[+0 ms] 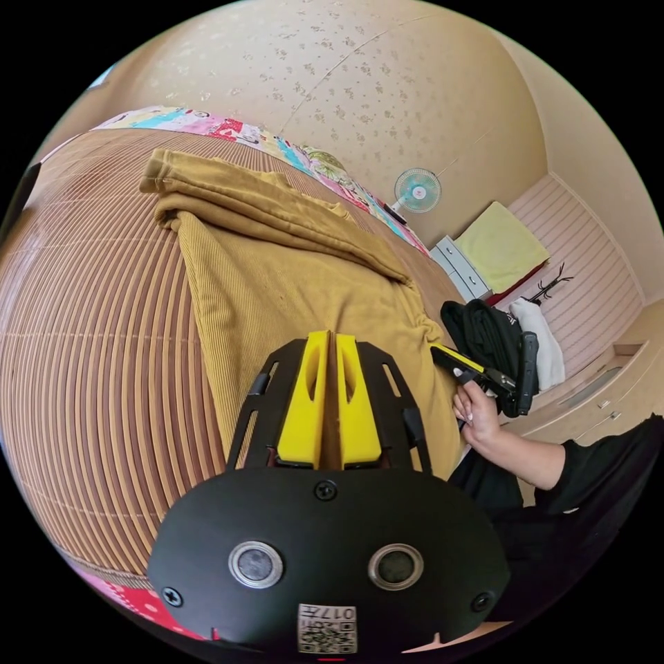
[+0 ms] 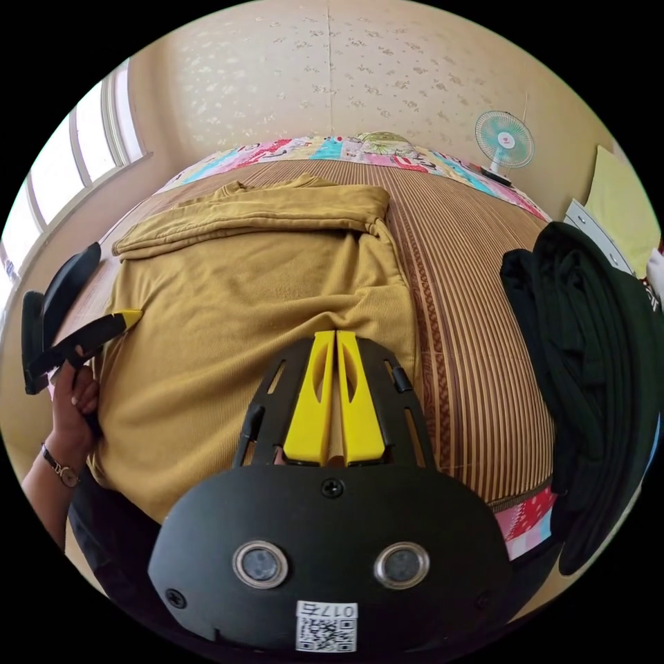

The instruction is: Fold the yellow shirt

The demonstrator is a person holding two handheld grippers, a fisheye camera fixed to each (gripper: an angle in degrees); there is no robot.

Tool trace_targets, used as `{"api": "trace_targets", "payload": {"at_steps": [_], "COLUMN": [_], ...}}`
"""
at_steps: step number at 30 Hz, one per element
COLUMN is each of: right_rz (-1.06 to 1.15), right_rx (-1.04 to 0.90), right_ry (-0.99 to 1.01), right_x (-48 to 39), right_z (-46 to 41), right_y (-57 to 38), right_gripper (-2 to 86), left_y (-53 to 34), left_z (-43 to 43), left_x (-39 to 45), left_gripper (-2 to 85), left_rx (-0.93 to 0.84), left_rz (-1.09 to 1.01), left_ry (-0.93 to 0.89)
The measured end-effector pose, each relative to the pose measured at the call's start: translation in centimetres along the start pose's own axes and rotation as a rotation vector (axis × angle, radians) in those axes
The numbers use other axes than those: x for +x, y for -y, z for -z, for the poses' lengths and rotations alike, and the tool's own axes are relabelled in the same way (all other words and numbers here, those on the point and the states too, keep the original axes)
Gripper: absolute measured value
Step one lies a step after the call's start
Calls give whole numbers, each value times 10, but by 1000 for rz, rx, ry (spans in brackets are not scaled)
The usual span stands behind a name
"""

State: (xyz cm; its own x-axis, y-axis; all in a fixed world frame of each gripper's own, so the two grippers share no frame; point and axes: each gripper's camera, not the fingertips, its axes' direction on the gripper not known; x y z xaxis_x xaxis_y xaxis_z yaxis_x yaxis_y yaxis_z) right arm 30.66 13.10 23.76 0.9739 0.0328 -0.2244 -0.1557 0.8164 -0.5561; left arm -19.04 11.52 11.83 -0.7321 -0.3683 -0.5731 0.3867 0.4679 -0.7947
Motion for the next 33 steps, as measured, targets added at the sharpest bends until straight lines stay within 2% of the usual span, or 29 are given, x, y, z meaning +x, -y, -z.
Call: {"api": "trace_targets", "payload": {"at_steps": [4, 7, 9, 10, 13, 15, 17, 20, 24, 31, 33], "right_rz": [-6, -11, -17, -27, -59, -67, -70, -52, -57, -63, -64], "right_rx": [1, -3, -1, 0, -2, 2, 5, 4, 5, 6, 9], "right_ry": [15, 31, 60, 89, 162, 189, 195, 152, 164, 179, 186], "right_x": [-4, -5, -3, 0, 9, 11, 9, -3, -5, -10, -10], "right_z": [8, 15, 20, 23, 28, 33, 38, 44, 52, 66, 70], "right_y": [4, 8, 10, 11, 15, 17, 20, 26, 33, 48, 52], "right_gripper": [5, 5, 5, 5, 5, 5, 5, 6, 6, 6, 5], "left_y": [7, 1, -26, -50, -109, -130, -142, -142, -132, -92, -89], "left_z": [4, 20, 45, 71, 133, 161, 177, 164, 128, 60, 56], "left_x": [0, 2, 10, 17, 33, 42, 42, 33, 27, 44, 33], "left_gripper": [71, 67, 65, 65, 79, 109, 121, 125, 124, 75, 67], "left_rx": [-30, -167, -157, -96, 38, 31, -59, -143, -148, -319, -316], "left_rz": [27, 61, 58, 60, 66, 31, 24, 48, 105, 161, 261], "left_ry": [-82, -149, -195, -211, -123, -23, 99, 67, 32, 239, 198]}}
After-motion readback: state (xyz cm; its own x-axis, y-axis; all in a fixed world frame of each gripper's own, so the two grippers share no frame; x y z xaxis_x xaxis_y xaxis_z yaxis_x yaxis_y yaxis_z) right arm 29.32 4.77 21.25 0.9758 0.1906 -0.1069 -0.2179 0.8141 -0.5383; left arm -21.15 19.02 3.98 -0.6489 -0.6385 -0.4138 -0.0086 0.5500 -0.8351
